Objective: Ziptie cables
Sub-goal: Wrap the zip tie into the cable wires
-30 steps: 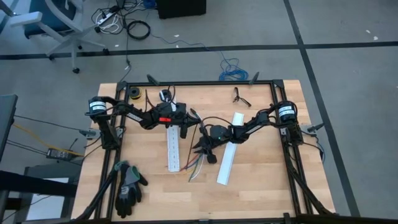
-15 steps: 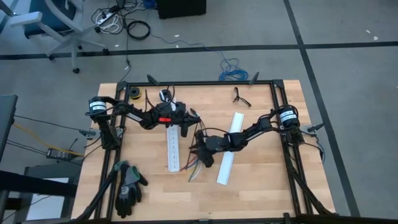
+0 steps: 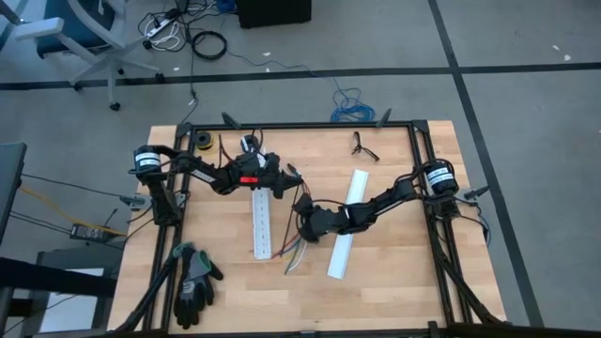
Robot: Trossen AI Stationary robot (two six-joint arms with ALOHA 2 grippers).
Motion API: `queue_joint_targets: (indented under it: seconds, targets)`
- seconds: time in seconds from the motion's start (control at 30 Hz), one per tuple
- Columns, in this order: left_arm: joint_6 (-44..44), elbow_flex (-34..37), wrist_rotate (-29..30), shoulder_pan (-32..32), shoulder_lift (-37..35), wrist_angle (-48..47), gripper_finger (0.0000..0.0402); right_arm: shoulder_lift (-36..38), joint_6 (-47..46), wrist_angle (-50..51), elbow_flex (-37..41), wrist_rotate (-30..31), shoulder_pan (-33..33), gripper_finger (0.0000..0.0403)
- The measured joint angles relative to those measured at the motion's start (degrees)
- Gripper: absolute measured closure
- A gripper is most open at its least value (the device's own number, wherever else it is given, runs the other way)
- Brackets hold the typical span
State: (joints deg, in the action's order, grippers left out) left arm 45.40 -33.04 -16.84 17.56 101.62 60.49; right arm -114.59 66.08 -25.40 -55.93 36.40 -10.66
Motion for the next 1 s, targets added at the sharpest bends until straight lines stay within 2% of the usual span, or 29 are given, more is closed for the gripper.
queue_joint_targets:
  seconds: [0.13, 0.47, 0.7, 0.8, 1.0]
  targets:
    - [3.41, 0.0, -0.11, -0.32, 0.0, 0.0, 0.04, 0.02, 4.61, -0.45, 0.01, -0.57, 0.27, 0.0328]
    - [6.28, -1.99, -0.35, -1.2, 0.0, 0.26, 0.04, 0.02, 9.22, -2.28, 0.08, -8.79, 1.03, 0.0328]
    - [7.16, -3.13, -1.88, -1.18, 0.0, 0.36, 0.04, 0.0, 13.72, -0.99, 0.01, -9.4, 0.92, 0.033]
    - [6.59, -3.13, -1.86, -0.82, 0.0, 0.28, 0.04, 0.0, 13.71, -1.44, 0.01, -12.03, 0.49, 0.033]
    - [5.98, -3.13, -2.19, 1.44, 0.0, 0.24, 0.04, -0.02, 11.51, -2.52, 0.1, -11.6, -2.44, 0.0332]
